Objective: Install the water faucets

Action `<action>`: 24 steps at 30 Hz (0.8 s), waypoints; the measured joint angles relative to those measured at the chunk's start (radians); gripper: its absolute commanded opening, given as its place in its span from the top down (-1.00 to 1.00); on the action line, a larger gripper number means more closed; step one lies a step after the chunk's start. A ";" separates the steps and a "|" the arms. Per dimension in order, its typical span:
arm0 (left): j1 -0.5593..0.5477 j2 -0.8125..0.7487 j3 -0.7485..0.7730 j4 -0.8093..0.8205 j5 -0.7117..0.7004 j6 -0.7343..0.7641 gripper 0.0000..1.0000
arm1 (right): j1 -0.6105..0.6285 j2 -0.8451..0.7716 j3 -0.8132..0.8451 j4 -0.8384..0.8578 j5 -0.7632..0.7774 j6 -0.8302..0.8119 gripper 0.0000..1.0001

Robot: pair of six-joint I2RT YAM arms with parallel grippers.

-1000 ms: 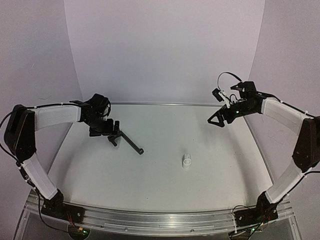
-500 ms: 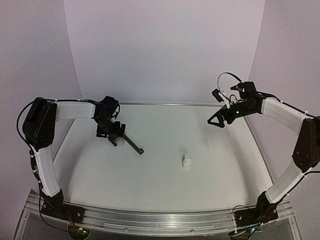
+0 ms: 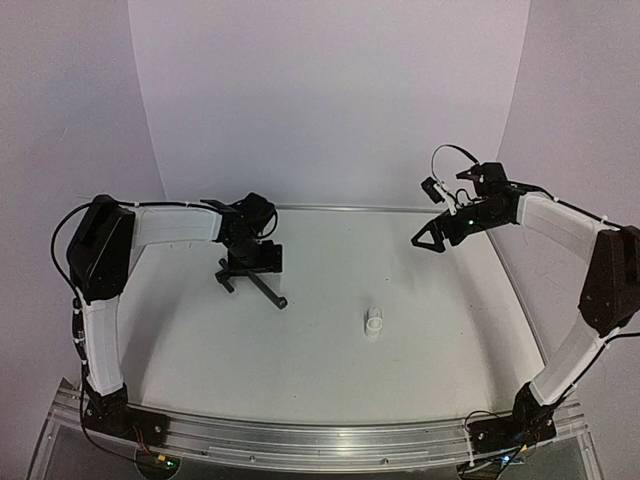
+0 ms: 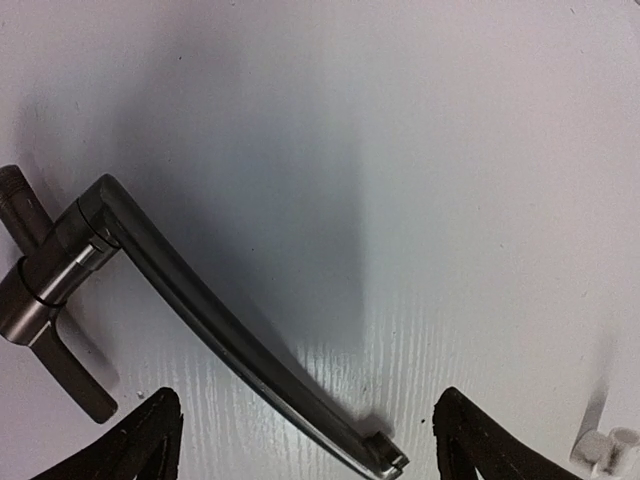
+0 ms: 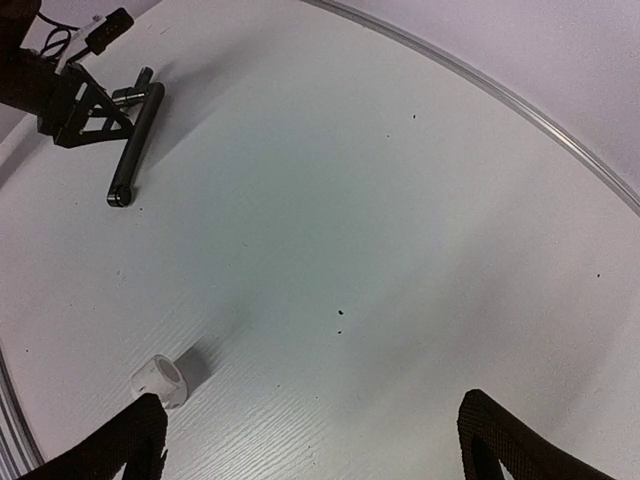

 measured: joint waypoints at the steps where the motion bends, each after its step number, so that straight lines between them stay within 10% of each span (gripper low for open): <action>1: -0.007 0.014 0.013 -0.002 -0.010 -0.022 -0.61 | 0.000 0.001 0.002 -0.001 0.000 0.006 -0.97; 17: -0.035 0.184 0.114 -0.102 -0.078 -0.143 -0.08 | 0.000 0.001 0.018 0.000 0.000 0.042 -0.96; 24: -0.052 0.212 0.155 -0.122 -0.103 -0.124 0.46 | 0.000 0.001 0.027 0.000 -0.001 0.047 -0.96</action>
